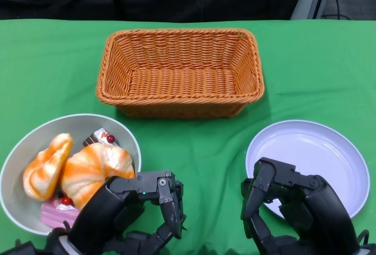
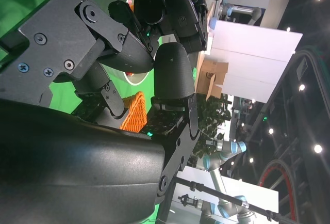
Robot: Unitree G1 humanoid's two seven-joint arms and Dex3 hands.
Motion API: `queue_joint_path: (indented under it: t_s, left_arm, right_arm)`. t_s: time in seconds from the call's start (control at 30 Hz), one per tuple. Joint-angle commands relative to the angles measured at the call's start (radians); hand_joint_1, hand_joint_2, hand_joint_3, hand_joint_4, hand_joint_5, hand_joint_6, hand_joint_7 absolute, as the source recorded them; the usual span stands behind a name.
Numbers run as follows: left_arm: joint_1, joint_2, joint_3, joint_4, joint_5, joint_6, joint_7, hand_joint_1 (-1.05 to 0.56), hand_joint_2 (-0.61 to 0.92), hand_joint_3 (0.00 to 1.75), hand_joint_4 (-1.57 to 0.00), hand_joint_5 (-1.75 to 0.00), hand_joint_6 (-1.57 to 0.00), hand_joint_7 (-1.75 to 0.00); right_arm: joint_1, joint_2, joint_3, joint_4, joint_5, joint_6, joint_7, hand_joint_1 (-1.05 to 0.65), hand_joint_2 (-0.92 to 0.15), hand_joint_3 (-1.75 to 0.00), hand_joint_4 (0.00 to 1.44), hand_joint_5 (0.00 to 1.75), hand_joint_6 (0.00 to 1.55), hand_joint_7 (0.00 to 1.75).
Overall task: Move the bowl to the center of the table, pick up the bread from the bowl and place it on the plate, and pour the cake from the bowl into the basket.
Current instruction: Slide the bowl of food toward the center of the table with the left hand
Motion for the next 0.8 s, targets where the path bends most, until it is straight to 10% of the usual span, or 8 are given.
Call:
queue_joint_path:
  t_s: [0.03,0.8]
  left_arm:
    - [0.001,0.01,-0.001,-0.005,0.008,-0.002,0.012,-0.08,0.6,1.05,-0.73,-1.75,-0.68,-1.5]
    - [-0.003,0.001,0.0,0.014,-0.003,-0.014,0.006,-0.06,0.57,1.11,-0.73,-1.74,-0.7,-1.46]
  right_arm:
    - [0.0,-0.008,-0.004,-0.007,0.016,-0.001,0.005,-0.18,-0.35,-1.38,0.89,1.75,0.7,1.61]
    - [-0.002,-0.006,-0.005,0.003,0.024,-0.003,0.012,-0.2,-0.36,-1.35,0.88,1.75,0.7,1.62]
